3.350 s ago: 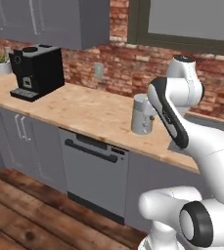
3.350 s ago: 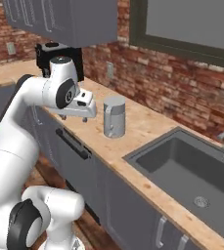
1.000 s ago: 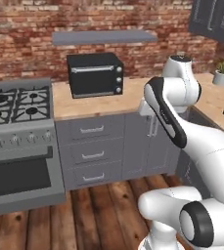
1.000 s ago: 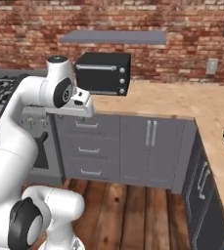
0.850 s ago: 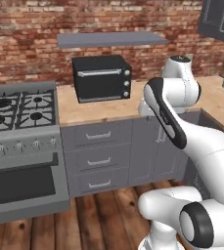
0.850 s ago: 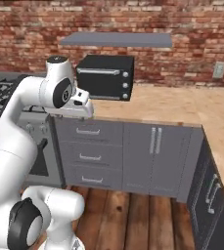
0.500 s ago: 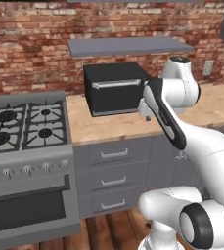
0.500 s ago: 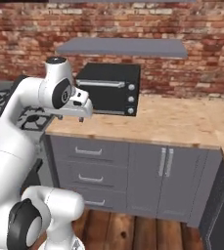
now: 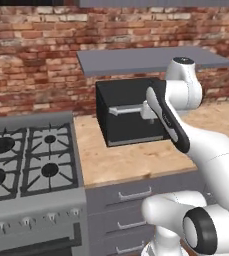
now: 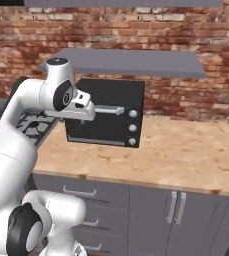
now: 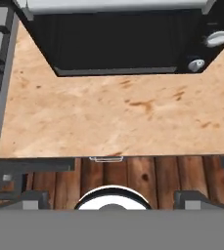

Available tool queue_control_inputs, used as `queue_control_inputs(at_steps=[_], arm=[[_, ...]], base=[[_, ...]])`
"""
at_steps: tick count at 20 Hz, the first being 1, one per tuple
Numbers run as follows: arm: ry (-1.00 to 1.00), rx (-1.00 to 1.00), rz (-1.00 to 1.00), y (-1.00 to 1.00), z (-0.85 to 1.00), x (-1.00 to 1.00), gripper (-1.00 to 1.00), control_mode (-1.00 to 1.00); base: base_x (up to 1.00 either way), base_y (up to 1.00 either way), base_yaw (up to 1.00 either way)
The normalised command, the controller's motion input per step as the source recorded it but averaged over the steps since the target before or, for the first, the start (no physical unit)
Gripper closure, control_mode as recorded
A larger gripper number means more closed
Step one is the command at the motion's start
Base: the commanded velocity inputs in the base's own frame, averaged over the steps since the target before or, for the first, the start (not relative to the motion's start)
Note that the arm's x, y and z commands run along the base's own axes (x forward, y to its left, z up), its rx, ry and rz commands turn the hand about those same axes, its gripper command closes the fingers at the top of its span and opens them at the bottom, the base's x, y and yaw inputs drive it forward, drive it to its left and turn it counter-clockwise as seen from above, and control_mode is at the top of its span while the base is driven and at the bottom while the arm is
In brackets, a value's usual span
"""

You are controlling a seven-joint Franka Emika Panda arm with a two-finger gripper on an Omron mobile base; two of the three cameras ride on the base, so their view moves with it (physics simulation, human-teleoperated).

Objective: Navigate to the toaster oven.

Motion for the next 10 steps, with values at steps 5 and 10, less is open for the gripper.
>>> queue_control_inputs(at_steps=[5, 10], arm=[[0.0, 0.0, 0.0, 0.0, 0.0, 0.0, -1.0, 1.0], [0.0, 0.0, 0.0, 0.0, 0.0, 0.0, -1.0, 1.0]], base=[[0.92, 0.0, 0.05], [0.81, 0.0, 0.05]])
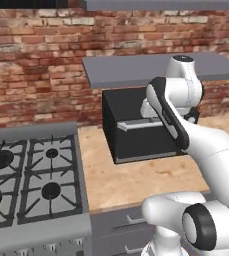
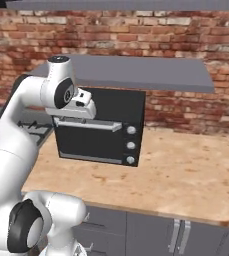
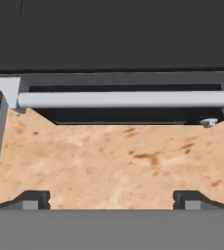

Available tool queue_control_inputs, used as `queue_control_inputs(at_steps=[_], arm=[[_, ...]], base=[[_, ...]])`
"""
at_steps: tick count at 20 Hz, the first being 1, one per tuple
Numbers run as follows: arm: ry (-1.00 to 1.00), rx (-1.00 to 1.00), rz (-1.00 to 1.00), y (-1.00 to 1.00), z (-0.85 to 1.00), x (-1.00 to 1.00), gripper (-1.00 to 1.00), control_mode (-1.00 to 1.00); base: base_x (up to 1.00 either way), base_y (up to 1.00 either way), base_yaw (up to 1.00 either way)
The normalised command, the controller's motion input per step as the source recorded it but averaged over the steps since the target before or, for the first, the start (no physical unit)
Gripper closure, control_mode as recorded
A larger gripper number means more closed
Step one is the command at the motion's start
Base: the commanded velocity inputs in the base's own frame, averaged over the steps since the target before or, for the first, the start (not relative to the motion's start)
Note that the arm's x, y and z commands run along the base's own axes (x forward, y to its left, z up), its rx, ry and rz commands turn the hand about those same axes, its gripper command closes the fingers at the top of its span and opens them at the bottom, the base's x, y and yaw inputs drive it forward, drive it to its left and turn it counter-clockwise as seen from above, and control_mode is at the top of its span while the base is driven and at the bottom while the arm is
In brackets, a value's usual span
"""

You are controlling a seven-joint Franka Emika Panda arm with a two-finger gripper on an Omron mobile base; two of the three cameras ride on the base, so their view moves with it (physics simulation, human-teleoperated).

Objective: Navigate to the toaster oven.

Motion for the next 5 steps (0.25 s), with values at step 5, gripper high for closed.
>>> queue_control_inputs(at_steps=[5], arm=[[0.0, 0.0, 0.0, 0.0, 0.0, 0.0, -1.0, 1.0]], base=[[0.64, 0.0, 0.02]])
